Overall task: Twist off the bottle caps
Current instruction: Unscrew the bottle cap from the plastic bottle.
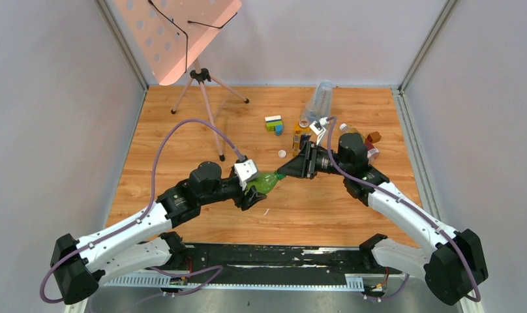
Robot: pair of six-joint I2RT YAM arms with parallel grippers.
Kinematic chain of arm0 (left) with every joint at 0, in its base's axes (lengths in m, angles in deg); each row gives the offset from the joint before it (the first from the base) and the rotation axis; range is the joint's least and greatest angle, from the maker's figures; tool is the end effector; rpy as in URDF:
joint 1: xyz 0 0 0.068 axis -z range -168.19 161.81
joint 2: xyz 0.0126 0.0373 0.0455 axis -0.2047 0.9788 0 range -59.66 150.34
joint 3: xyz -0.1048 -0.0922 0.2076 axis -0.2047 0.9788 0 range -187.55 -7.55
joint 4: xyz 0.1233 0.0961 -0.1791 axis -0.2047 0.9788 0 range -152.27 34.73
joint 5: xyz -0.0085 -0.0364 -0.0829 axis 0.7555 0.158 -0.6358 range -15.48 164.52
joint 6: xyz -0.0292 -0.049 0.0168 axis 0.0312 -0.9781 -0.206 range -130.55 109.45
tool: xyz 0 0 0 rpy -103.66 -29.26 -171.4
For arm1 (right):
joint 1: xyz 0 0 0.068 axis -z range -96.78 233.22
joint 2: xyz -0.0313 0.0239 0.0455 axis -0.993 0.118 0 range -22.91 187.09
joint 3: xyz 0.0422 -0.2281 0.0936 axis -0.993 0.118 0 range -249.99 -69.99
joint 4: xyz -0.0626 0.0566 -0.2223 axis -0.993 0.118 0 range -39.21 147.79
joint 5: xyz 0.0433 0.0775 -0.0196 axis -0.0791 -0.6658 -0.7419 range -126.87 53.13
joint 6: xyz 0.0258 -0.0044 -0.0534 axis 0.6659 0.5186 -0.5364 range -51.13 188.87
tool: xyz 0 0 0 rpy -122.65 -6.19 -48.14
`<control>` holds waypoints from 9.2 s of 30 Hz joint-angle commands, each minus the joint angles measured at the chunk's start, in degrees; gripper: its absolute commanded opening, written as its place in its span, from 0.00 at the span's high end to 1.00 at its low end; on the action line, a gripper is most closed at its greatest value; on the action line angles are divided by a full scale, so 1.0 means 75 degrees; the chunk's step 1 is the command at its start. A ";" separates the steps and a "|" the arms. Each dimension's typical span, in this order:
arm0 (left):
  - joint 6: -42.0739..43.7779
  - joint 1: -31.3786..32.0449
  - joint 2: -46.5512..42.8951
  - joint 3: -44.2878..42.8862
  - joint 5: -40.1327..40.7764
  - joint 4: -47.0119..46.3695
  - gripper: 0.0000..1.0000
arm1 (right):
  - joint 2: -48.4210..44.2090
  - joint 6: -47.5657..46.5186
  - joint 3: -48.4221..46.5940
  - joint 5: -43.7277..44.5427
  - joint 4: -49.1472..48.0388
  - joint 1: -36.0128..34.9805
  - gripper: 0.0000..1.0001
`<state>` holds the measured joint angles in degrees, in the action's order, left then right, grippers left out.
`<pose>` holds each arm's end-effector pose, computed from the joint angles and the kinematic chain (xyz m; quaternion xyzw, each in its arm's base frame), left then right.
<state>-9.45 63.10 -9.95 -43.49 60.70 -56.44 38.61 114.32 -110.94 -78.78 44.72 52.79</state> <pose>0.1179 -0.1637 0.2641 0.4203 0.6973 -0.3317 0.4766 0.1879 0.1442 0.2773 -0.1206 0.7607 0.5745 0.2770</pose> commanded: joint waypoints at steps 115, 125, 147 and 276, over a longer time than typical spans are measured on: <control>0.0308 0.0100 -0.0286 0.0059 -0.0417 -0.0282 1.00 | -0.0047 -0.0721 -0.0177 -0.0503 0.0088 -0.0221 0.52; 0.0181 0.0075 -0.0466 0.0143 -0.0316 -0.0278 1.00 | -0.0338 -0.1602 -0.0049 -0.0764 0.0318 -0.0225 0.66; -0.0598 -0.0521 -0.0396 0.0366 -0.2084 -0.1181 1.00 | -0.0793 -0.3887 0.0069 -0.1301 0.0039 -0.0231 1.00; 0.0543 -0.0006 -0.2339 0.2550 0.1433 -0.3616 1.00 | -0.1323 -0.0388 -0.0745 0.1846 0.2940 0.0024 0.19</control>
<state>-4.33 62.84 -28.24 -23.67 72.52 -78.84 30.30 110.06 -117.47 -63.00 66.23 52.68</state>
